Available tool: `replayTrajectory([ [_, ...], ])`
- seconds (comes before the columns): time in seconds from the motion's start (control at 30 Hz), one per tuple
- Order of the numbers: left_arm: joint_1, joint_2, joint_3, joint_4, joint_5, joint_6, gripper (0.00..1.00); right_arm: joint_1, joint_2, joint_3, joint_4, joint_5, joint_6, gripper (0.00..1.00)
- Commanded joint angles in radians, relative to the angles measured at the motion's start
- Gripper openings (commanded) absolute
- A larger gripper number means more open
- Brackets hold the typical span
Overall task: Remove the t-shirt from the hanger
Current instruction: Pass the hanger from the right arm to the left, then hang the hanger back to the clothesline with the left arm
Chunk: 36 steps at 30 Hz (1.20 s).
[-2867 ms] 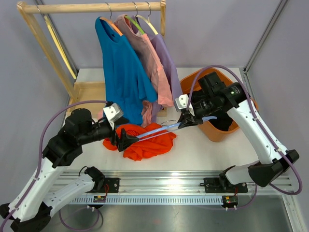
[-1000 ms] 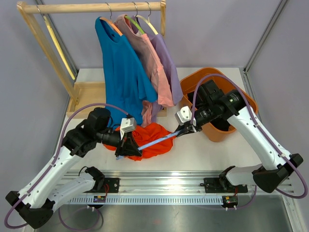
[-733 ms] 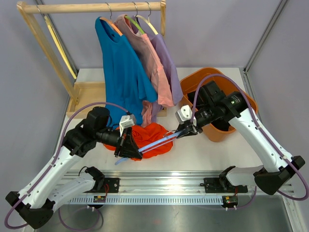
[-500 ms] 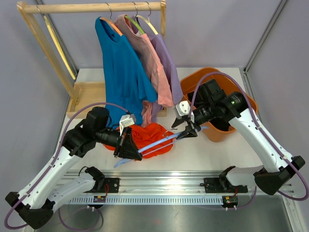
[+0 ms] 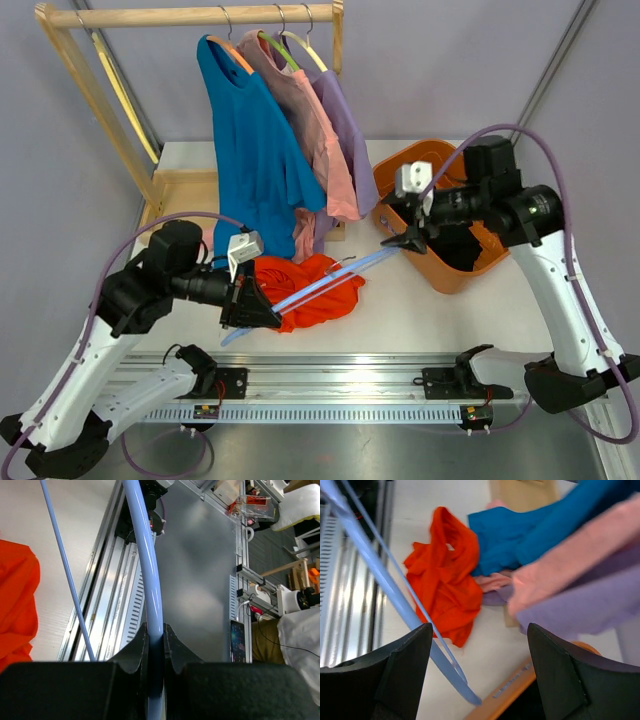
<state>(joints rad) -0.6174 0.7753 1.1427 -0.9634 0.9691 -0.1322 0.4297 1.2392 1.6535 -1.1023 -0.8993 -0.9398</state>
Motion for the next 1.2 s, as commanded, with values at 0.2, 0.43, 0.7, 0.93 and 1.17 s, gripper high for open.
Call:
replayTrajectory([
  [0.2, 0.001, -0.010, 0.314, -0.017, -0.095, 0.005, 0.00, -0.264, 0.023, 0.054, 0.251, 0.056, 0.249, 0.83],
  [0.43, 0.002, 0.050, 0.555, -0.012, -0.483, -0.020, 0.00, -0.354, 0.055, 0.032, 0.337, 0.051, 0.392, 0.83],
  [0.7, 0.001, 0.062, 0.638, 0.081, -0.889, -0.078, 0.00, -0.396, 0.057, -0.014, 0.383, 0.043, 0.450, 0.83],
  [0.93, 0.001, 0.062, 0.557, 0.156, -1.197, -0.122, 0.00, -0.405, 0.057, -0.050, 0.423, 0.034, 0.483, 0.83],
  [1.17, 0.010, 0.126, 0.512, 0.270, -1.383, -0.142, 0.00, -0.407, 0.051, -0.093, 0.478, 0.005, 0.541, 0.83],
])
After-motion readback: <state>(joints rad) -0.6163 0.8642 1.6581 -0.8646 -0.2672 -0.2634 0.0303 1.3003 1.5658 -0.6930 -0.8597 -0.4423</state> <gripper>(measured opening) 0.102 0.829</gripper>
